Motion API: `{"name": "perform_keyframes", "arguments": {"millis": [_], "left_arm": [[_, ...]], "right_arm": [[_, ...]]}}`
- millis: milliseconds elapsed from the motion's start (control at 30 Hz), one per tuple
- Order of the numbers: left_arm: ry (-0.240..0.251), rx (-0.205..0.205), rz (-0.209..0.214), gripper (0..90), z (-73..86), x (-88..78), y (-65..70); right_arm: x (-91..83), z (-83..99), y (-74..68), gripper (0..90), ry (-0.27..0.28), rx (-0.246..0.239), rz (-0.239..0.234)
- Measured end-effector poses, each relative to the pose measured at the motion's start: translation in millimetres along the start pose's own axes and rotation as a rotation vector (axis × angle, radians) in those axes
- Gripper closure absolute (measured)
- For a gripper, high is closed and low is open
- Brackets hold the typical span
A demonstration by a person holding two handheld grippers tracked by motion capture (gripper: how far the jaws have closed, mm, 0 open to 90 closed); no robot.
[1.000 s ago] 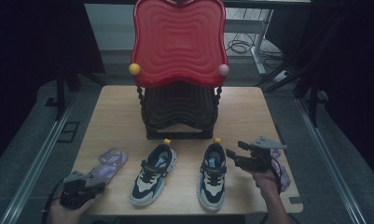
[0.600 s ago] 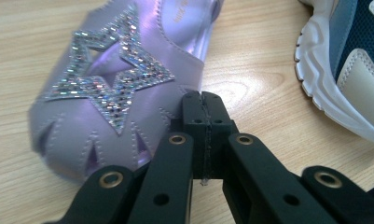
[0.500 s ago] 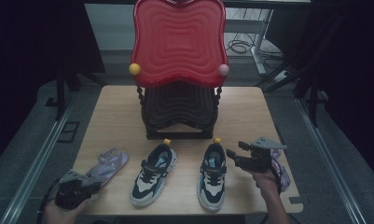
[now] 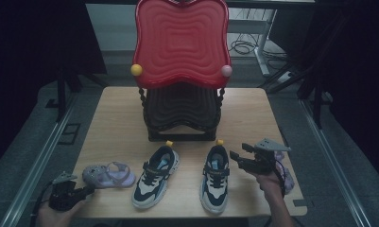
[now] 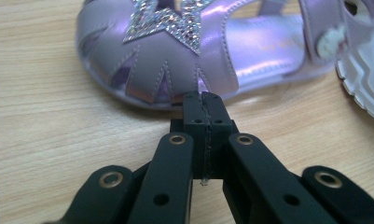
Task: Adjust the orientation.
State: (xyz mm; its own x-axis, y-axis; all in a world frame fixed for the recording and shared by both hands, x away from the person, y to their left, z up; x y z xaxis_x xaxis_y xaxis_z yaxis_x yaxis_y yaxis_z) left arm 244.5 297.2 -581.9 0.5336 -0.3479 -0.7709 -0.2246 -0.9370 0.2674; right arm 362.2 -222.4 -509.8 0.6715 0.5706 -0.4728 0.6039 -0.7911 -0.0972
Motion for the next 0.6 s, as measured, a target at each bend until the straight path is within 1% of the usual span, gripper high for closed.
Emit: {"name": "perform_keyframes", "arguments": {"millis": [267, 400, 467, 567, 600], "left_arm": [[0.005, -0.014, 0.022, 90.0, -1.4, 0.6, -3.4], [0.006, -0.028, 0.005, 90.0, -2.6, 1.4, -9.9], [0.001, -0.029, 0.009, 90.0, -3.8, 3.5, -12.1], [0.000, -0.024, 0.002, 90.0, -7.7, 5.0, -13.7], [-0.002, -0.023, 0.007, 90.0, -9.1, 4.9, -14.1]], "right_arm": [[0.9, 1.3, 0.3, 33.3, -0.006, 0.001, 0.002], [-0.6, 0.7, 2.0, 33.3, -0.001, 0.006, 0.007], [-1.1, 0.8, 3.1, 33.3, -0.001, 0.010, 0.009], [-1.3, 1.0, 4.8, 33.3, 0.000, 0.009, 0.014], [-1.4, 1.1, 4.7, 33.3, -0.001, 0.010, 0.014]]}}
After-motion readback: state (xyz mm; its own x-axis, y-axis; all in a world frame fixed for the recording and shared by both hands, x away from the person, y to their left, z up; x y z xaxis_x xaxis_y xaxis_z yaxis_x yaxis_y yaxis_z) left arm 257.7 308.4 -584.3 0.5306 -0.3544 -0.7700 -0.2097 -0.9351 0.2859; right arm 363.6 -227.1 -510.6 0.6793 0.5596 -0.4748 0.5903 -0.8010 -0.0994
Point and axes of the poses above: each handheld gripper's, and its own axes: x roughly forward along the jaws, z roughly out of its underside, y roughly to its right, the point moved 8 cm from there along x, roughly forward along the jaws, and after that the axes turned 3 degrees about -x, right-handed, at the moved point
